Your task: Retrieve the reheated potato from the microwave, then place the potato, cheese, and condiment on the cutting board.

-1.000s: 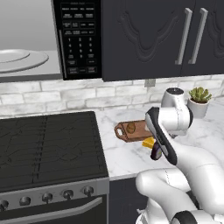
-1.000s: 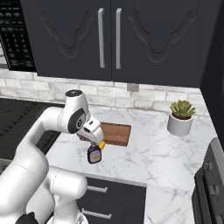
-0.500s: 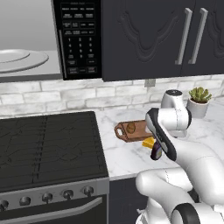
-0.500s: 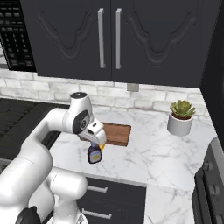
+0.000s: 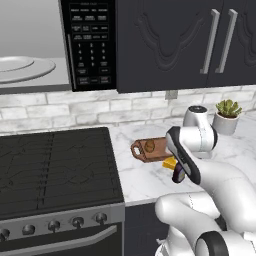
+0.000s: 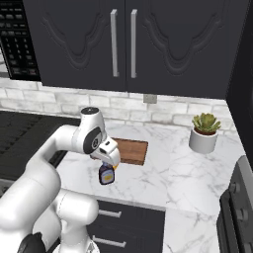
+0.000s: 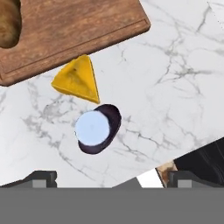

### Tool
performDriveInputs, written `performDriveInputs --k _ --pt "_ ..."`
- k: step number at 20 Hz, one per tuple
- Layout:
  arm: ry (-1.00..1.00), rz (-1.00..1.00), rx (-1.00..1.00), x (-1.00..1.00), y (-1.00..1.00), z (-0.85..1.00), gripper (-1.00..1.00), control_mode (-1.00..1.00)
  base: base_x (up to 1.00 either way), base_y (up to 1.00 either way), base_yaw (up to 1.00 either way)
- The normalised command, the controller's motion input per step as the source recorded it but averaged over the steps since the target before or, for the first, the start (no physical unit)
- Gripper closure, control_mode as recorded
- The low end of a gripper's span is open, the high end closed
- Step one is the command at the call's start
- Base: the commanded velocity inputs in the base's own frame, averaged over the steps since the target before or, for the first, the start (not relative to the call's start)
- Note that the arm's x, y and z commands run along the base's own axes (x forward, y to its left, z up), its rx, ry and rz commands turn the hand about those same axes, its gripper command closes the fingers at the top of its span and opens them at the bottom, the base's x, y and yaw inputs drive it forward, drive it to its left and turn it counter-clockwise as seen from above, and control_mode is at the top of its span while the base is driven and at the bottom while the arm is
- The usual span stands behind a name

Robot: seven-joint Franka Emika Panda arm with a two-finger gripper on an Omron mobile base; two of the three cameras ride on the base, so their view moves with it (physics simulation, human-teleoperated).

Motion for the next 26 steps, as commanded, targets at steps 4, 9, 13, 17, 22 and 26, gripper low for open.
performDriveInputs --k 4,9,13,17,22,26 --pt "0.0 0.0 0.0 0.13 0.0 -0.04 -1.0 -1.0 0.0 0.0 0.0" --pt "0.0 0.0 0.0 0.16 0.0 -0.1 -1.0 -1.0 0.0 0.0 0.0" --pt "0.0 0.0 0.0 0.13 0.0 -0.13 -1.0 -1.0 0.0 0.0 0.0" --pt "0.0 0.0 0.0 0.14 0.0 -0.12 -1.0 -1.0 0.0 0.0 0.0" --pt "0.0 0.0 0.0 0.1 0.0 -0.08 -1.0 -1.0 0.0 0.0 0.0" --pt "0.0 0.0 0.0 0.1 0.0 -0.06 -1.0 -1.0 0.0 0.0 0.0"
